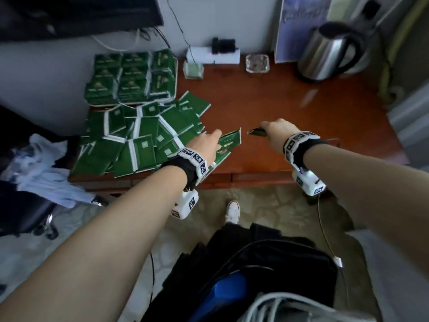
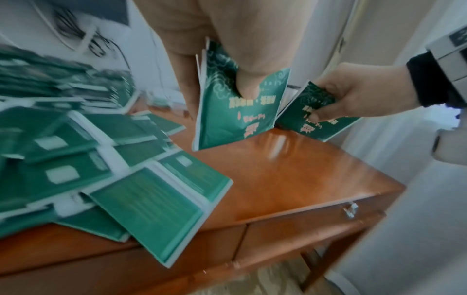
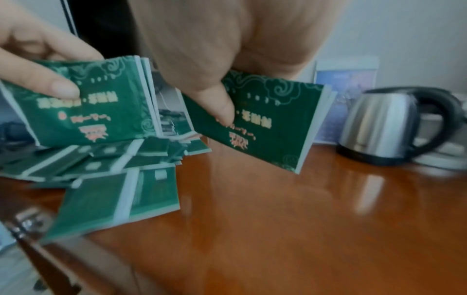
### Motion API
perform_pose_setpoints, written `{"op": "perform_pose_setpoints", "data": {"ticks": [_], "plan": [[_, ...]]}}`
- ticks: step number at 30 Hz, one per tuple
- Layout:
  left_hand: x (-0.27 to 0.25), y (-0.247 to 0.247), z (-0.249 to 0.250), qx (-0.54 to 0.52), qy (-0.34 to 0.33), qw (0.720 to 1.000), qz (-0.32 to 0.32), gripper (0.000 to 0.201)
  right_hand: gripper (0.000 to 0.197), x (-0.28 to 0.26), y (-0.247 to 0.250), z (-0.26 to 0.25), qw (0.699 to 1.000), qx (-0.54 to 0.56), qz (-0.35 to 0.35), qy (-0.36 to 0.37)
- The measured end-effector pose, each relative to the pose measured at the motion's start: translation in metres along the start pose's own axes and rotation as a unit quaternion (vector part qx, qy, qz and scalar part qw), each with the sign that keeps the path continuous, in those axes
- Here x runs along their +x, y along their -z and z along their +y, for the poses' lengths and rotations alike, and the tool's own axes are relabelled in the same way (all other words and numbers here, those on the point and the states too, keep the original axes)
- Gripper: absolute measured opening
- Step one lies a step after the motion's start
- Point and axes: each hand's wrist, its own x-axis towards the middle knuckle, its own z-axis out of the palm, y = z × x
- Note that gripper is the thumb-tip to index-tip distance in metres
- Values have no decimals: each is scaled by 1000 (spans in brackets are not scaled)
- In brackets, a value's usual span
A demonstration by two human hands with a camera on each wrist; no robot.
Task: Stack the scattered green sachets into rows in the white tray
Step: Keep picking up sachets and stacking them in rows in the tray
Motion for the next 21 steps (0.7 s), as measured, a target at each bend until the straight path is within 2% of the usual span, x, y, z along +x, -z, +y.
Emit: {"op": "perform_pose_setpoints", "data": {"ticks": [5, 8, 11, 21], "plan": [[-27, 47, -62, -11, 88, 996, 29, 23, 31, 29, 51, -79, 997, 13, 47, 67], [-35, 58, -106, -14, 122, 992, 41, 29, 29, 47, 64, -130, 992, 2, 65, 108], [-36, 65, -154, -8, 146, 988, 43, 35, 35, 74, 69, -172, 987, -17, 72, 141], [-21, 113, -281, 19, 197, 980, -2, 33, 44, 174, 97, -267, 986, -20, 40, 163]]}}
